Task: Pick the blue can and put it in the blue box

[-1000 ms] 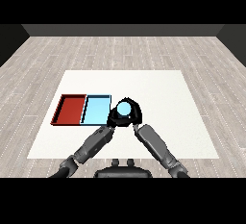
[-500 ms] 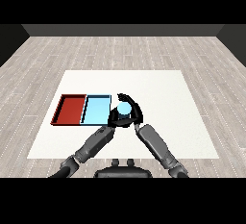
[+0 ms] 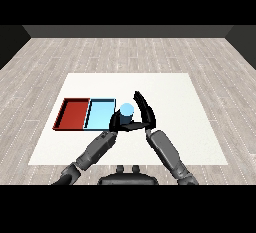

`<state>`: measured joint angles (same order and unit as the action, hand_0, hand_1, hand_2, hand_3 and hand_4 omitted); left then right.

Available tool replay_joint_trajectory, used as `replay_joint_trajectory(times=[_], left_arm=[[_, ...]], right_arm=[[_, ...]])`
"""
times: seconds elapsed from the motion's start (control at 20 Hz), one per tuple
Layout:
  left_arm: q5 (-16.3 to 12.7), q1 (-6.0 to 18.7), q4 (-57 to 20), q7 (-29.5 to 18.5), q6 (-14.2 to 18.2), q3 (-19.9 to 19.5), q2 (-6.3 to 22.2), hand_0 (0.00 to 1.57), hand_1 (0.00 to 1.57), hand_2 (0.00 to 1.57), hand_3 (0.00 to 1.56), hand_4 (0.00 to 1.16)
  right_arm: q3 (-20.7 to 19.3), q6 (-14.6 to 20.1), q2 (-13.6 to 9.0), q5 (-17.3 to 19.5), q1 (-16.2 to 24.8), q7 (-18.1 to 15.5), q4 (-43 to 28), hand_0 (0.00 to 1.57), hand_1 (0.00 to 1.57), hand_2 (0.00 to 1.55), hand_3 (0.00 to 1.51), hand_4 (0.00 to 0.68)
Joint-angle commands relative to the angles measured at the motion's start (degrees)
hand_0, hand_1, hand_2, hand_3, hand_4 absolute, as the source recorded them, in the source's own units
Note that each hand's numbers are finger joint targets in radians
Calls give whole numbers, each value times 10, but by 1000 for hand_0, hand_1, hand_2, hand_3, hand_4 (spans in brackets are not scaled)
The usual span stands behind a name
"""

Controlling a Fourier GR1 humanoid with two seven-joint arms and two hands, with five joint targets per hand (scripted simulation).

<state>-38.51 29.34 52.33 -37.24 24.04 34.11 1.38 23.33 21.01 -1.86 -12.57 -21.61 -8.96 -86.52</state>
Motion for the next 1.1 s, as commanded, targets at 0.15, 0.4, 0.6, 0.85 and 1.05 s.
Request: replay_joint_trajectory(times=[0.15,0.4,0.6,0.85,1.05], left_arm=[[26,21,-30,0,5,-38,14,1571,1571,1571,1530,1150],[56,39,-36,40,29,-62,75,1571,1571,1571,1515,1144],[62,89,-60,107,37,-99,131,1571,1571,1571,1525,1151],[108,87,-99,177,51,-74,185,1571,1571,1571,1504,1115],[140,133,-193,270,59,-47,183,1571,1571,1561,1483,1012]], right_arm=[[-100,-55,-39,-89,95,-53,-105,0,0,0,0,0],[-133,-58,-23,-107,131,-83,-82,0,0,0,0,0],[-155,-74,-36,-119,137,-80,-79,0,0,0,0,0],[-170,-94,-29,-140,141,-88,-58,0,0,0,0,0],[-179,-100,-51,-149,165,-66,-101,0,0,0,0,0]])
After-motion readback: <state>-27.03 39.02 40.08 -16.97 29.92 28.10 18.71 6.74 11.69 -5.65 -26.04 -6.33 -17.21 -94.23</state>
